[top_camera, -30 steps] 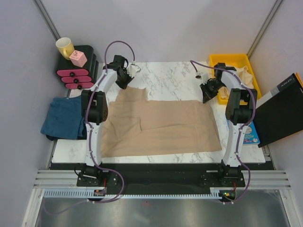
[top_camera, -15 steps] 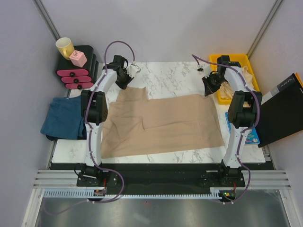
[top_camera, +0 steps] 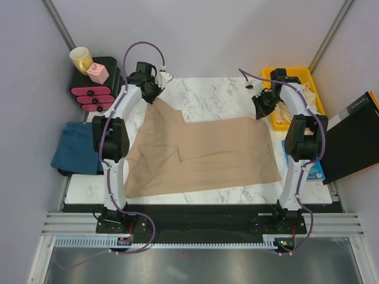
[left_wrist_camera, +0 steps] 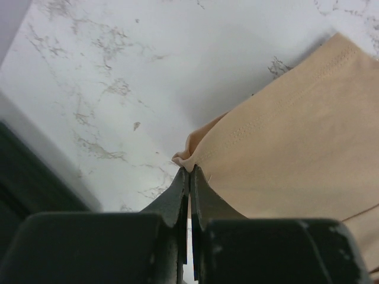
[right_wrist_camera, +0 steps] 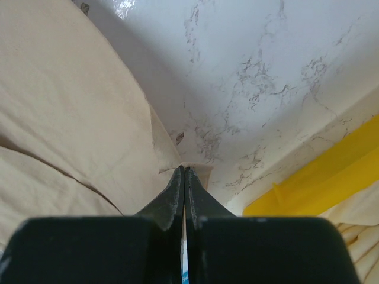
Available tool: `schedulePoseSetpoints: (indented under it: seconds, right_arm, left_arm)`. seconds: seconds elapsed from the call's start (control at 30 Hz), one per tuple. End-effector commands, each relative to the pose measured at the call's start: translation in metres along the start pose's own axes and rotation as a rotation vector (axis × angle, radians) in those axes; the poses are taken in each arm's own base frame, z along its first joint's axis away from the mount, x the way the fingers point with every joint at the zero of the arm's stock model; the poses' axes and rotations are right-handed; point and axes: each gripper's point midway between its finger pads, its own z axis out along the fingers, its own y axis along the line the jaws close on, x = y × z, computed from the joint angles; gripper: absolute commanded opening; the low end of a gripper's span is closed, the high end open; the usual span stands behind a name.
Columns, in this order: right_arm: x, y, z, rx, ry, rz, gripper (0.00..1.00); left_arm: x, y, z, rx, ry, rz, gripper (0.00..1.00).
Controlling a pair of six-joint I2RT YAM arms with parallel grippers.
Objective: Fold and stack the t-shirts
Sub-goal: Fold the tshirt
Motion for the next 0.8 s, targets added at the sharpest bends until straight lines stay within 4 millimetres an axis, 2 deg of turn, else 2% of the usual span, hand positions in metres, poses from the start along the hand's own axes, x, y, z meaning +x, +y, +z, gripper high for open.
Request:
schedulePoseSetpoints:
  seconds: [0.0, 0.2, 0.3, 0.37, 0.43, 0.6, 0.77]
  right_arm:
    - [-0.02, -0.001, -0.027, 0.052, -0.067, -0.043, 0.0]
    - [-0.027, -0.005, -0.036, 0.084, -0.08, -0.063, 0.0]
    - [-0.022, -0.011, -0.036, 0.116, -0.059, -0.067, 0.0]
    - [-0.018, -0.015, -0.035, 0.136, -0.047, -0.063, 0.0]
    - [-0.012, -0.026, -0.032, 0.193, -0.031, -0.052, 0.0]
    - [-0.013, -0.053, -0.041, 0.337, -0.086, 0.009, 0.0]
    - [-0.016, -0.062, -0.045, 0.373, -0.123, 0.04, 0.0]
  left_arm:
    - [-0.04, 0.03, -0.051, -0.136, -0.119, 0.021, 0.02]
    - [-0.032, 0.033, -0.071, -0.176, -0.092, 0.085, 0.02]
    - [-0.022, 0.032, -0.074, -0.183, -0.062, 0.129, 0.02]
    - [-0.015, 0.039, -0.079, -0.214, -0.041, 0.137, 0.02]
    - [-0.012, 0.041, -0.08, -0.22, -0.039, 0.133, 0.02]
    - [-0.004, 0.042, -0.081, -0.234, -0.018, 0.131, 0.02]
    - [0.003, 0.045, -0.081, -0.253, -0.007, 0.131, 0.02]
